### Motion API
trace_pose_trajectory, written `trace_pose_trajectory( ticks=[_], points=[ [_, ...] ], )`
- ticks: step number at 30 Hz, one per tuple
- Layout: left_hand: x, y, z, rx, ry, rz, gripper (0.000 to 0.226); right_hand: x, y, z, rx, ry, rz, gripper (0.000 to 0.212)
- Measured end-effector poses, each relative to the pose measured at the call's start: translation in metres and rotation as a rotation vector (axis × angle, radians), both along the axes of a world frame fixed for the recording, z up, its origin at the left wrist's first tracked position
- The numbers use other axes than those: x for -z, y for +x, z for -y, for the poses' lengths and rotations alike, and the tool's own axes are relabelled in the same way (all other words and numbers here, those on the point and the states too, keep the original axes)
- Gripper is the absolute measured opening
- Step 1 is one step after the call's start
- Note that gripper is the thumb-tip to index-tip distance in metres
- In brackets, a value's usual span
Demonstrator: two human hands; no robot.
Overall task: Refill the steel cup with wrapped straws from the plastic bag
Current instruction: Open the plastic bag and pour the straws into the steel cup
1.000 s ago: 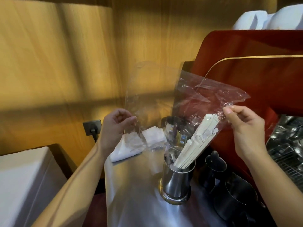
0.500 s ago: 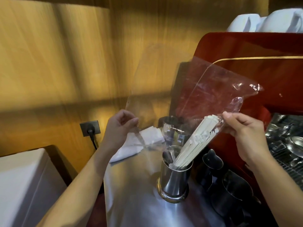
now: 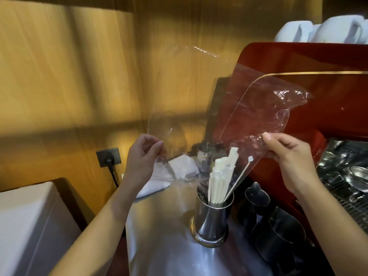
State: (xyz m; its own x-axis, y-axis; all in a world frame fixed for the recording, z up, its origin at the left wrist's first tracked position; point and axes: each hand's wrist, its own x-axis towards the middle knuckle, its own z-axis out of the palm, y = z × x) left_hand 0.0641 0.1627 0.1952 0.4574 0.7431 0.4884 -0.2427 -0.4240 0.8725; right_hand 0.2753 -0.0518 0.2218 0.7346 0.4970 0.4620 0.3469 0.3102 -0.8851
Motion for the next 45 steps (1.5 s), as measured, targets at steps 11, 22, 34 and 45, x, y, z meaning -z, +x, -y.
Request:
trace_pose_trajectory(
  ticks=[11,22,34,45],
  points=[
    [0.006,0.001,0.004,0.132,-0.039,-0.274,0.008,0.011,0.003,0.000,0.058,-0.015,-0.053,0.011],
    [-0.006,0.006,0.003,0.055,-0.145,-0.223,0.006,0.024,0.004,-0.001,-0.110,-0.178,-0.001,0.010],
    [0.001,0.020,0.021,0.140,-0.268,-0.079,0.010,0.010,0.008,-0.007,0.073,0.071,-0.048,0.018],
    [0.020,0.029,0.021,0.052,-0.278,-0.160,0.017,0.016,0.007,-0.002,0.078,0.019,-0.018,0.017]
  ],
)
